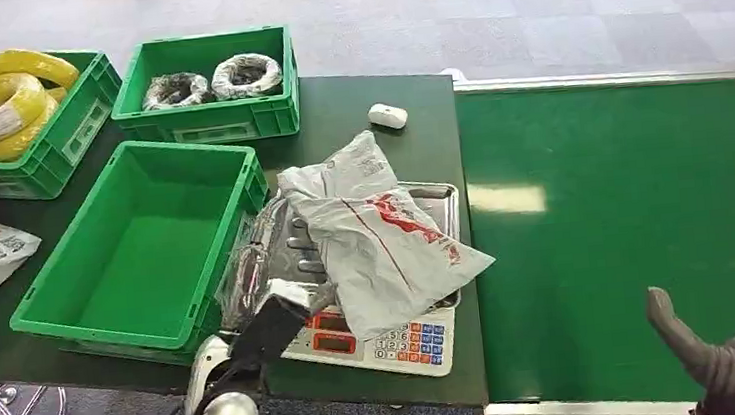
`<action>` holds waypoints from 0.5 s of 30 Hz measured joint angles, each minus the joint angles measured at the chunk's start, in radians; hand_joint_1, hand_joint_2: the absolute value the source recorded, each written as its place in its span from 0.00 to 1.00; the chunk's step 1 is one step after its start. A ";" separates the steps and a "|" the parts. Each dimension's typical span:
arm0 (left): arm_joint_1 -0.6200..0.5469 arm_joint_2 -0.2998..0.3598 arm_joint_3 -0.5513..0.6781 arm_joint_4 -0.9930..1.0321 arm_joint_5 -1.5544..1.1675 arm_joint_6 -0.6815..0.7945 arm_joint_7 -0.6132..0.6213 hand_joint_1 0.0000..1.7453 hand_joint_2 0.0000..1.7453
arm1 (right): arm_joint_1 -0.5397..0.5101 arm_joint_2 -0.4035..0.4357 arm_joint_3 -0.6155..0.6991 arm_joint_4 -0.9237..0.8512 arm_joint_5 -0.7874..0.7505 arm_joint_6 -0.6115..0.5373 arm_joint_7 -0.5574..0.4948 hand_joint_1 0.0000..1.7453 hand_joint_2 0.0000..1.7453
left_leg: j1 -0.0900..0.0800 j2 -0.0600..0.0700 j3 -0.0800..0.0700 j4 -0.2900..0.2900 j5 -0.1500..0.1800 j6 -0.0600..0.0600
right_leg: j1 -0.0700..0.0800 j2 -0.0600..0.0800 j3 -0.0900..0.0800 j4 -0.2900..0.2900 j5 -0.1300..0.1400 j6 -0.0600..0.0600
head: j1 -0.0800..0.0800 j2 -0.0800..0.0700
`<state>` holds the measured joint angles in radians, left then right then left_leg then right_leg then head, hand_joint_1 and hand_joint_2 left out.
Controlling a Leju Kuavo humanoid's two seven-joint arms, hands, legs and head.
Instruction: Moved the parcel from conveyor to table for the left to box.
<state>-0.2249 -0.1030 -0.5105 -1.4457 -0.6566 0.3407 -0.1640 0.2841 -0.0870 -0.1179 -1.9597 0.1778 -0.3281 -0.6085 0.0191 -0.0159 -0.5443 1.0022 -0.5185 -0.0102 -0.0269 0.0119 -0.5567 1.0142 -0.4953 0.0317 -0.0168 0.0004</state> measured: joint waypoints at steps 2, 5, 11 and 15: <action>-0.047 -0.011 -0.025 0.048 -0.022 0.010 0.013 0.00 1.00 | 0.050 -0.006 0.007 -0.015 0.014 -0.016 -0.007 0.00 1.00 | 0.000 0.001 0.001 0.000 0.000 0.000 | 0.000 0.001 0.001 0.000 0.000 0.000 | 0.000 0.000; -0.095 -0.026 -0.054 0.103 -0.046 0.017 0.040 0.00 1.00 | 0.084 -0.020 0.031 -0.026 0.024 -0.048 -0.009 0.00 1.00 | 0.000 0.002 0.002 0.000 0.000 0.000 | 0.000 0.001 0.001 0.000 0.001 0.000 | 0.000 0.000; -0.208 -0.072 -0.118 0.293 -0.147 0.018 0.130 0.00 1.00 | 0.062 -0.049 0.153 -0.029 0.025 -0.114 0.001 0.00 1.00 | 0.000 0.002 0.002 0.000 0.000 0.000 | 0.000 0.001 0.001 0.000 0.001 0.000 | 0.000 0.000; -0.263 -0.100 -0.152 0.426 -0.163 0.018 0.146 0.00 1.00 | 0.042 -0.063 0.232 -0.028 0.034 -0.135 0.010 0.00 1.00 | 0.000 0.002 0.002 0.000 0.001 0.000 | 0.000 0.001 0.001 0.000 0.001 0.000 | 0.000 0.000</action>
<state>-0.4878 -0.2026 -0.6623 -1.0196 -0.8194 0.3582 -0.0183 0.3259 -0.1496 0.1145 -1.9879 0.2113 -0.4631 -0.5985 0.0190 -0.0139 -0.5423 1.0025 -0.5179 -0.0100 -0.0270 0.0128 -0.5557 1.0144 -0.4946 0.0318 -0.0168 0.0004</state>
